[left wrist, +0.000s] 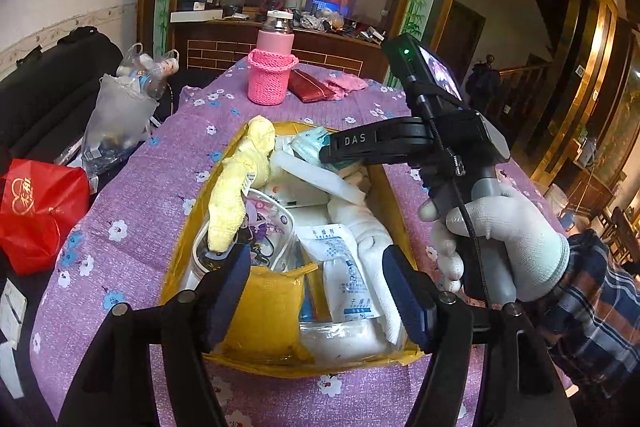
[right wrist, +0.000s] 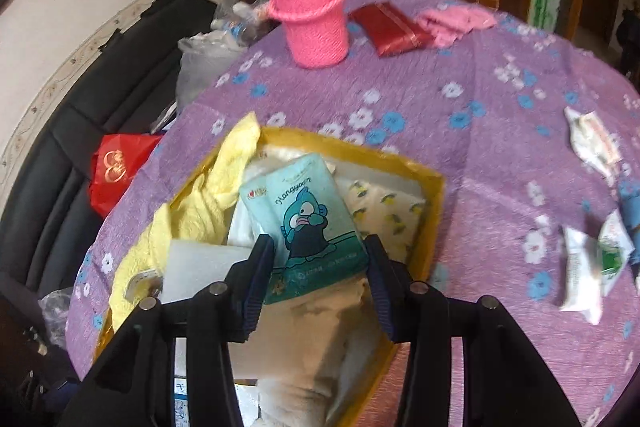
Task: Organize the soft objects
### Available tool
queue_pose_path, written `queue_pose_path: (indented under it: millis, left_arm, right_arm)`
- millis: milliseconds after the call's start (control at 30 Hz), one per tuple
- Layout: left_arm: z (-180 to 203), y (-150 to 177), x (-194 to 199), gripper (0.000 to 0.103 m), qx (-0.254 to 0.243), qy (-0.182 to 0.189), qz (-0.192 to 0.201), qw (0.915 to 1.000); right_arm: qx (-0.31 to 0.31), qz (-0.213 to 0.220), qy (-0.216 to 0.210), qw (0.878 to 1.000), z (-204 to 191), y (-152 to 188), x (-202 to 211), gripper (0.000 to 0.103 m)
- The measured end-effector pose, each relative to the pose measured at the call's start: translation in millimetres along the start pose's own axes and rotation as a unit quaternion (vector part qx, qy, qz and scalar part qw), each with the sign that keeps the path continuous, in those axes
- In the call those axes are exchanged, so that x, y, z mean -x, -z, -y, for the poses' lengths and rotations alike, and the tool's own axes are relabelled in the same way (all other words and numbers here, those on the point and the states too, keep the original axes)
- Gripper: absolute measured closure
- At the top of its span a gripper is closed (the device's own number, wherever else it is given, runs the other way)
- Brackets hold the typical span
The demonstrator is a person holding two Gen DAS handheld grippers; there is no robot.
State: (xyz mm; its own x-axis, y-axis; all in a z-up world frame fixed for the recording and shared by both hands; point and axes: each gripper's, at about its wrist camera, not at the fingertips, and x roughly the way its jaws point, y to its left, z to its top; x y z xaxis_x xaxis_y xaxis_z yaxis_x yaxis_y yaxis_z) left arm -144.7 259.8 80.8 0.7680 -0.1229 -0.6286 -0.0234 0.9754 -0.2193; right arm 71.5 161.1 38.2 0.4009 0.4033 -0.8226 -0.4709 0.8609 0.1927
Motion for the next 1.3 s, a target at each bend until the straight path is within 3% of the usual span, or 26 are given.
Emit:
queue_pose_path:
  millis: [100,167,333,467,833,1300]
  left_arm:
    - [2,-1,0,0.026,-0.005,-0.003,0.001,1.0000]
    - [4,-1,1,0.024,-0.004,-0.003,0.005,1.0000]
    - [17,1,5,0.023,-0.015,-0.007,0.013,0.9998]
    - [41,3,10,0.023,-0.038,-0.008,0.020,0.9990]
    - [128,20,13,0.018,-0.119,0.011,0.010,0.9927]
    - [173,32,15,0.013,-0.163,0.001,0.005,0.9865]
  right_arm:
    - [-0.002,0.018,0.011,1.000,0,5,18,0.050]
    - [0.005,0.041,0.008,0.999,1,15,44,0.036]
    - [0.036,0.105,0.085,0.990,4,67,118,0.023]
    - [0.022,0.149,0.137,0.979,22,118,165,0.016]
    - [-0.056,0.180,0.239,0.952,99,185,216,0.015]
    - [-0.073,0.199,0.272,0.939,124,213,236,0.015]
